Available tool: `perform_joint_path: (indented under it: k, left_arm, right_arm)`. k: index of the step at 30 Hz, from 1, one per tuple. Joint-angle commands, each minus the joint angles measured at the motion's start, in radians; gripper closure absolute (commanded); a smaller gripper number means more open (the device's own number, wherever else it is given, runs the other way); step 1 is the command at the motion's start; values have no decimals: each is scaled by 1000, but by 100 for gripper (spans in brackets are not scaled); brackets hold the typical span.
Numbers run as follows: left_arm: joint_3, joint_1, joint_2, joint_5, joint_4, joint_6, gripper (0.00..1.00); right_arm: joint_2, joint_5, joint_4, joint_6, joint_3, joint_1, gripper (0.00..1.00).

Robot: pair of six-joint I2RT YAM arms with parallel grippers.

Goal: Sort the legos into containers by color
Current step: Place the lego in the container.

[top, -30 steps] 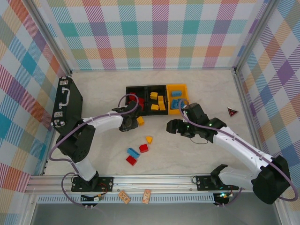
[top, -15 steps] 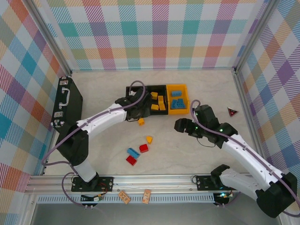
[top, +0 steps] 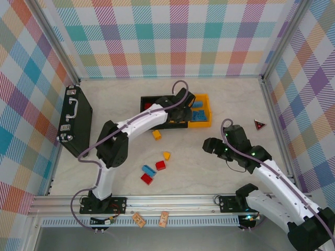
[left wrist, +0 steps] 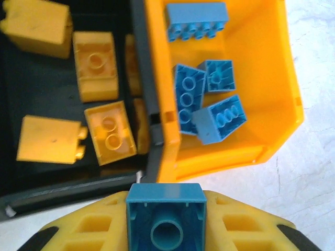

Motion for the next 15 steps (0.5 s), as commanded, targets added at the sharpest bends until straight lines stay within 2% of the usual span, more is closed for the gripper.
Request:
perform_joint_path:
  k: [1, 11, 15]
  left_arm:
    - [142, -9, 84, 23, -76, 53, 70]
    - [581, -5, 380, 56, -196, 108, 68]
    - [626, -1, 424, 69, -178, 106, 66]
  right_arm:
    - [-29, 9, -22, 28, -24, -13, 25]
    - [-75, 10, -45, 35, -45, -42, 24]
    - [-88, 12, -55, 35, -49, -48, 24]
